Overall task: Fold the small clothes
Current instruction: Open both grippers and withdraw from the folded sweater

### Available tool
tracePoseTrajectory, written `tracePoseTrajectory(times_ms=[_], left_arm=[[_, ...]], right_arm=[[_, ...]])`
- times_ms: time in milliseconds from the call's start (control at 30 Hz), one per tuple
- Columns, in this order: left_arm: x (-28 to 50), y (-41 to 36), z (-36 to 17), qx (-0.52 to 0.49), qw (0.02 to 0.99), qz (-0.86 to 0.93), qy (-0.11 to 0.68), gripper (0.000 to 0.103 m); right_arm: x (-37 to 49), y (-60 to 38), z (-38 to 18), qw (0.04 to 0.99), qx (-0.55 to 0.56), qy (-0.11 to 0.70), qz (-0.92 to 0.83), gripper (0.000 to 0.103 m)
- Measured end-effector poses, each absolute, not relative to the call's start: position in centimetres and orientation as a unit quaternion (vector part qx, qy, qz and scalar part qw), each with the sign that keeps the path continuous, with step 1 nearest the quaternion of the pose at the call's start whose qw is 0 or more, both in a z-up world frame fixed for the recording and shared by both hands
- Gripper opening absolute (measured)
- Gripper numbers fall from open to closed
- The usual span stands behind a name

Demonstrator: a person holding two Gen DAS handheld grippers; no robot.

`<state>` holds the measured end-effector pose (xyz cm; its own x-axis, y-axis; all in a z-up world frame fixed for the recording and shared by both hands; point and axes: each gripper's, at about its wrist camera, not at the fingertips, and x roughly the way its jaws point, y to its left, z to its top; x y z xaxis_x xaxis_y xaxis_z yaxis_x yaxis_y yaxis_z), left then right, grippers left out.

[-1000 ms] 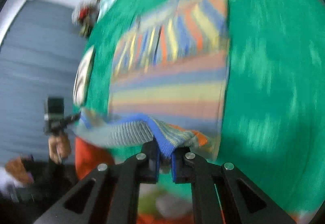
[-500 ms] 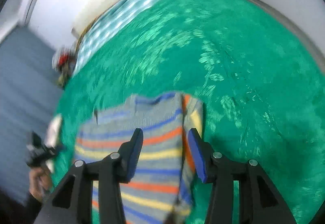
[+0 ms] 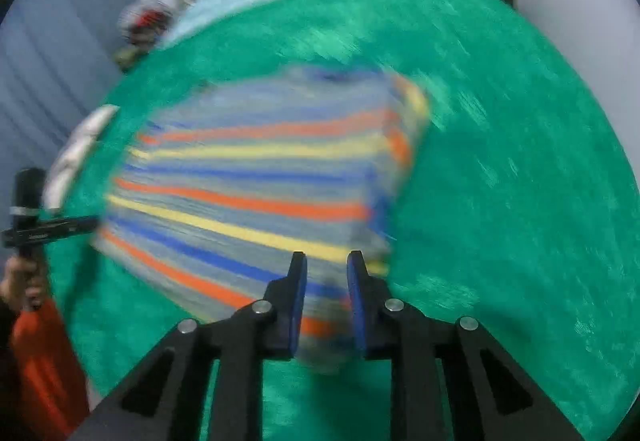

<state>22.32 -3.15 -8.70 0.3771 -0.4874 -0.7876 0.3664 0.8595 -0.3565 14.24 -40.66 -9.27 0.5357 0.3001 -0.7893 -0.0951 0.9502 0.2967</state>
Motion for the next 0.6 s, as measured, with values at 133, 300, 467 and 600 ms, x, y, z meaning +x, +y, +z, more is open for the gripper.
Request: tracePoseTrajectory(times_ms=[133,300,467,600], left_arm=[[21.9,-6.3,-11.4,0.011,0.829,-0.220,0.514,0.080],[18.4,-2.5,-13.8,0.054,0.833,-0.125,0.536,0.089],[15.1,-0.5,-12.6,0.029,0.852,-0.088,0.516,0.099],[14.3,-0.5,-14.3,0.031,0.852,-0.069,0.518,0.099]], right_arm=[[13.7,-38.6,-12.4,0.849,0.125,0.500,0.119,0.041],[8.8,-39.6,-14.3,0.861,0.089,0.495,0.078,0.033],[4.9,-41.3,-12.7,0.880,0.145,0.453,0.010,0.052],[3.4,-41.5,-13.5,0.881,0.163,0.444,-0.034,0.062]])
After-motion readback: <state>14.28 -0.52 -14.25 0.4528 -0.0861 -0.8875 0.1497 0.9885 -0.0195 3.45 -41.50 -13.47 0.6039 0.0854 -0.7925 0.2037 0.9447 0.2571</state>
